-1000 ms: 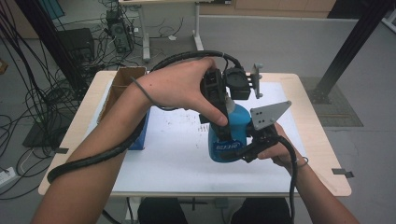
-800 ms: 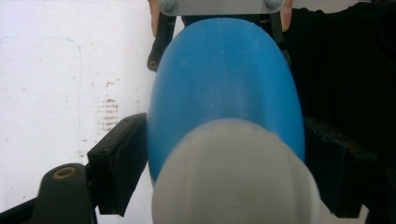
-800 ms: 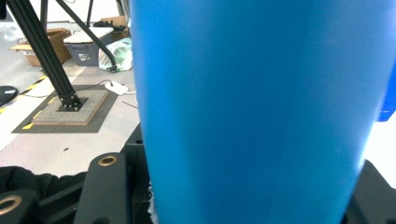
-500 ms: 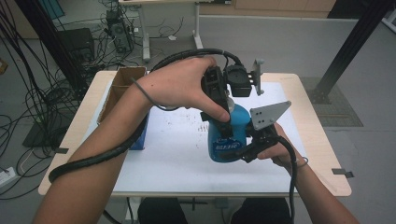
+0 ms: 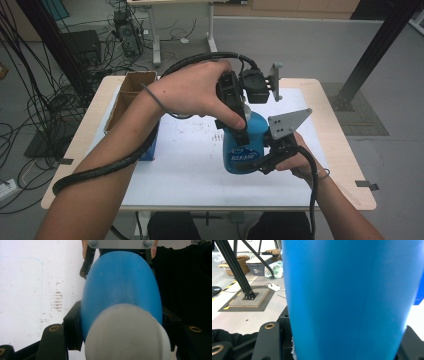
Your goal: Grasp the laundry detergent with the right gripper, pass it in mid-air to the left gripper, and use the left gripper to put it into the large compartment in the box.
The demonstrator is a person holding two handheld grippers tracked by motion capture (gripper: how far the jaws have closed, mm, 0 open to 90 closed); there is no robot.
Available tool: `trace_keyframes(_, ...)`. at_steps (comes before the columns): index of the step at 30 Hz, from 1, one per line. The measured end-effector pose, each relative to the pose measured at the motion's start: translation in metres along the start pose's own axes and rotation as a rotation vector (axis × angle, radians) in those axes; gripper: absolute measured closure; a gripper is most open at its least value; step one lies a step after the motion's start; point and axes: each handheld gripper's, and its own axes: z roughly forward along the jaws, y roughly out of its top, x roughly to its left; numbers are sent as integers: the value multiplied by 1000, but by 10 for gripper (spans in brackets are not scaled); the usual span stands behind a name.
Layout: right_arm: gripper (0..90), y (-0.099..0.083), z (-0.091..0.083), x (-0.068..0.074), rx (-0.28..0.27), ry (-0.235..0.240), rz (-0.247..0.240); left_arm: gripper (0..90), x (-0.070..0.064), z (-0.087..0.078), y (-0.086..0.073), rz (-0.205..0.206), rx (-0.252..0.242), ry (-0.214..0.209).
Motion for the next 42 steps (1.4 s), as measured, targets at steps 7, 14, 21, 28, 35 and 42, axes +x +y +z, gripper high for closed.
trace_keyframes(7,410,-1,0,0,0,-2,-4,374,-2,1,1,2,8,8)
trace_keyframes(14,410,-1,-1,0,-5,-3,-9,374,-2,0,1,1,-1,12)
trace_keyframes(21,410,-1,0,1,-3,-1,-5,374,-3,0,0,-1,-5,15)
trace_keyframes(28,410,-1,0,0,-6,-4,-6,375,-3,0,1,1,-8,23)
trace_keyframes(35,410,0,0,0,-7,-3,-3,375,-3,0,0,-1,-5,21)
trace_keyframes(42,410,0,-1,0,-11,-1,0,374,-2,-2,0,-6,-13,19)
